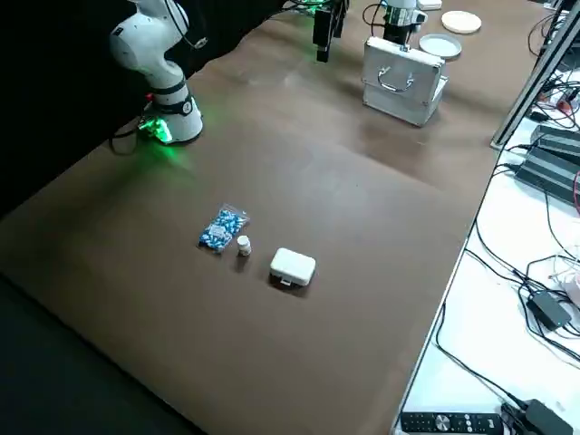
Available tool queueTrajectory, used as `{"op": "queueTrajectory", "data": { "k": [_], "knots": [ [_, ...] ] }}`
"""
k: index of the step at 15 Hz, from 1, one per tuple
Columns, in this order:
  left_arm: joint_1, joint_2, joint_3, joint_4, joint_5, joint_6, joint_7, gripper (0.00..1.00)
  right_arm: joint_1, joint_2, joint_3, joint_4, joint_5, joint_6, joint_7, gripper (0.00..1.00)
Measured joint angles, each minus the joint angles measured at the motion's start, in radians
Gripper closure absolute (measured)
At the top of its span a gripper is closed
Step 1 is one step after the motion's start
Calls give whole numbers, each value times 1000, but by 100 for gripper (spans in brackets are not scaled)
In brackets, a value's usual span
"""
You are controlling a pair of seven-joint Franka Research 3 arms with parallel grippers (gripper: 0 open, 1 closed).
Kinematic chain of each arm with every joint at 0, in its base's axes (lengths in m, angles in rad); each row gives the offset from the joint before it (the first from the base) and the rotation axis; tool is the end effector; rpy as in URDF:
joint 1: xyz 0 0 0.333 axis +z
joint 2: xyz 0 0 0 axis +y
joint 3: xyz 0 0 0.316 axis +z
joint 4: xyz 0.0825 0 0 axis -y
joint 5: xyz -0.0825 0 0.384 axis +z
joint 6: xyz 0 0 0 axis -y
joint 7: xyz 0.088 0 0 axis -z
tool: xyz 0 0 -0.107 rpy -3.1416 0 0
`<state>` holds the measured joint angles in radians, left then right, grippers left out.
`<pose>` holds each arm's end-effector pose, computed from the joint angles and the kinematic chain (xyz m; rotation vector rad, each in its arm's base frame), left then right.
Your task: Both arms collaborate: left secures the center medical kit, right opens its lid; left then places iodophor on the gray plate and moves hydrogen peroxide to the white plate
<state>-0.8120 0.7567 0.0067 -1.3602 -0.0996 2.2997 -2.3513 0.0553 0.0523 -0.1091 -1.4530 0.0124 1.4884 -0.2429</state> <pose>0.5200 -0.5459 0.2881 2.0569 2.1248 -0.1144 0.5621 -0.0270 0.6434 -3.1183 -0.2973 0.0242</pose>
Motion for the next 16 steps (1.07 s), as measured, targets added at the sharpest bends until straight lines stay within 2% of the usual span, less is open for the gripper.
{"op": "queueTrajectory", "data": {
  "k": [5,11,16],
  "knots": [
    [-12,4,0,0,18,-16,-1,37,0,0,0,0,0,0,0,1],
    [-8,4,3,24,20,-99,-1,37,2,0,1,-4,0,-1,0,1],
    [-9,3,3,27,22,-112,-1,37,2,0,1,-4,0,-1,0,1]
  ]
}}
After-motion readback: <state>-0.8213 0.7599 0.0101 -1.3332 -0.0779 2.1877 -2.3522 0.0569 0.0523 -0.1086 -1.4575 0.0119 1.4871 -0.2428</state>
